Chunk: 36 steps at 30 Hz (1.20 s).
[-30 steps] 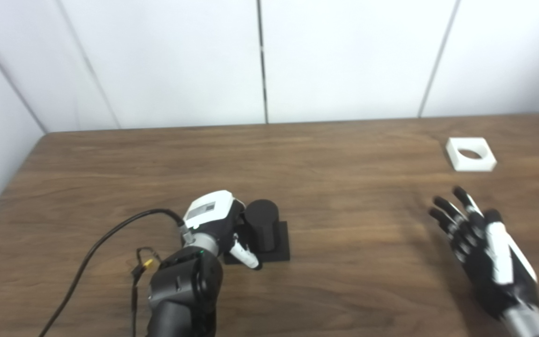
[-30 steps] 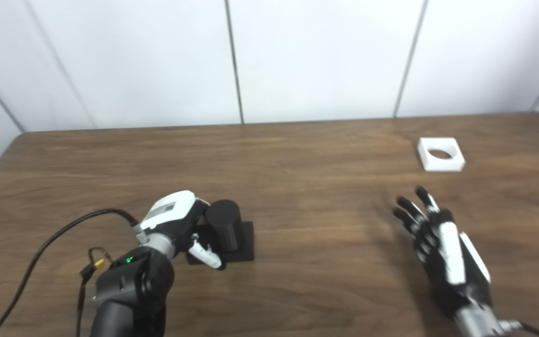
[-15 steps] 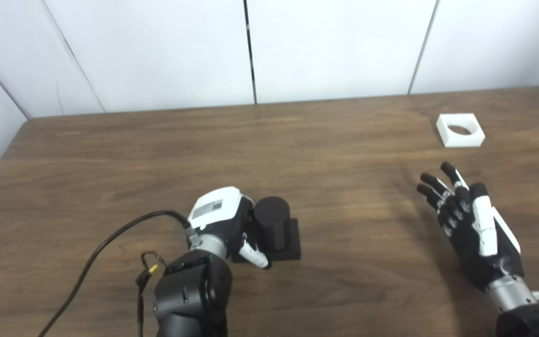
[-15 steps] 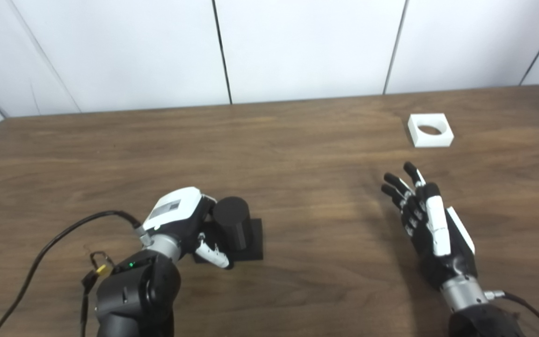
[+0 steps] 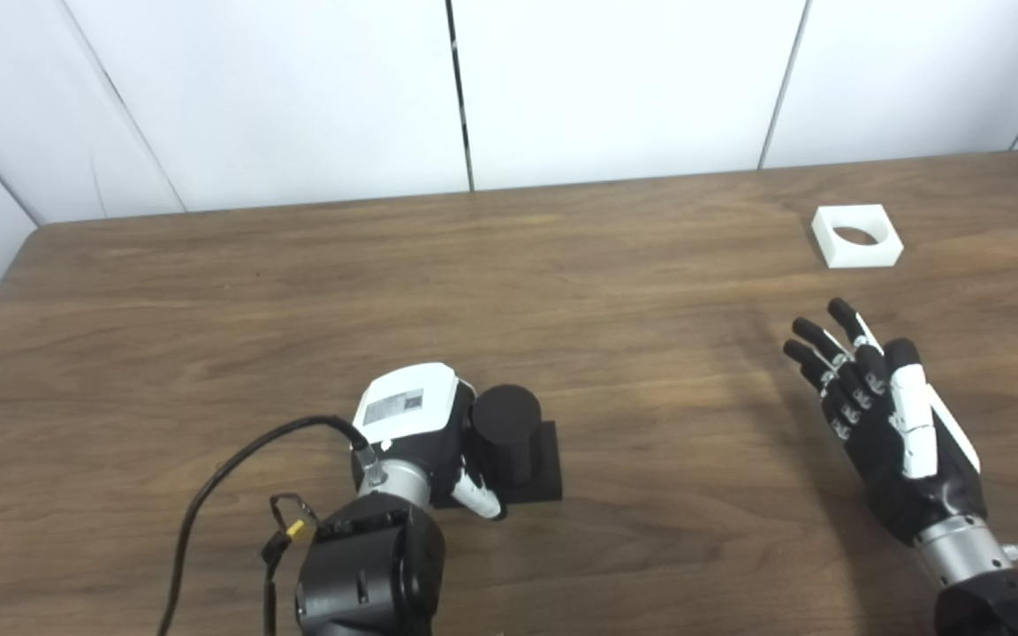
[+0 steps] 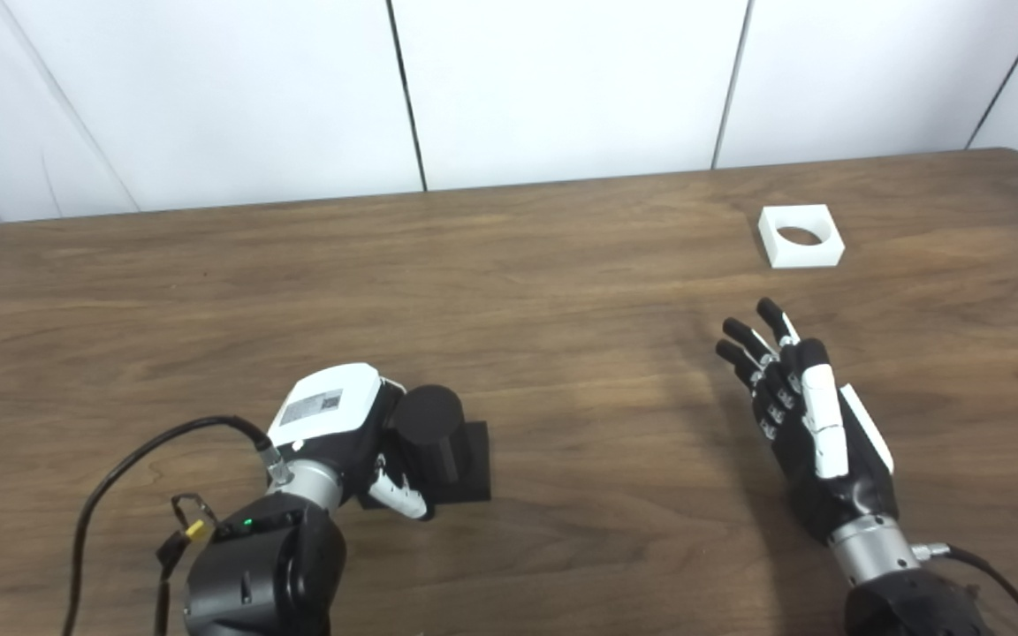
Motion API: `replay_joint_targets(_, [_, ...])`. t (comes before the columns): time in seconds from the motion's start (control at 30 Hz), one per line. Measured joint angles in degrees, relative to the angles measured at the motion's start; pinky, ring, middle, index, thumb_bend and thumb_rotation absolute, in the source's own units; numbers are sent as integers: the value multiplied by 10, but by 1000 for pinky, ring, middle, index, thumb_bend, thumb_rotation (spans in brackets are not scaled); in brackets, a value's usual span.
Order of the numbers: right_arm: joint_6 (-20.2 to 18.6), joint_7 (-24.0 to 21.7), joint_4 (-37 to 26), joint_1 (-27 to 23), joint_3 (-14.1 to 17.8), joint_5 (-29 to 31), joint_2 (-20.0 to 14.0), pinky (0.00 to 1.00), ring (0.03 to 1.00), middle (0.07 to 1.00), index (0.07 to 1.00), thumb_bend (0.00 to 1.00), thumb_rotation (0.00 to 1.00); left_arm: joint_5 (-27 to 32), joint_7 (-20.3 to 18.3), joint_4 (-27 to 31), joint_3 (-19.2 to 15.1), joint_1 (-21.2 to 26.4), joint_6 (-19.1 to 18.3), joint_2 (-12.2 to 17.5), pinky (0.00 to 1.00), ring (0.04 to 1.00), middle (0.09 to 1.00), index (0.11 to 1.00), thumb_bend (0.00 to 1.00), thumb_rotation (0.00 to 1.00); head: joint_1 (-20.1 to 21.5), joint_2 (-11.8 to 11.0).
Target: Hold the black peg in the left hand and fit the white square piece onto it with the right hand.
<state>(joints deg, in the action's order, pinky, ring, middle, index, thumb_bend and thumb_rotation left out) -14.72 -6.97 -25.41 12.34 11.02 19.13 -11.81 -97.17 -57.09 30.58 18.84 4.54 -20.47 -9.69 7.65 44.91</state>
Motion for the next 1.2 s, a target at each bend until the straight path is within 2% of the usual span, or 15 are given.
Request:
replay_joint_targets(0.3, [0, 0, 0, 2, 0, 2, -4, 1000, 909, 913, 1000, 585, 1000, -9, 38, -1, 18, -20, -18, 0, 925, 891, 818, 482, 524, 56, -4, -1])
replay_joint_targets(0.83, [0, 0, 0, 6, 0, 5, -9, 1000, 909, 914, 1000, 582, 1000, 14, 43, -3, 13, -19, -34, -1, 965, 894, 808, 481, 524, 56, -5, -2])
replay_joint_targets(1.2, [-1, 0, -3, 7, 1, 5, -10, 1000, 907, 911, 1000, 578, 1000, 24, 34, -3, 13, -17, -32, 0, 931, 883, 806, 482, 524, 59, -4, -1])
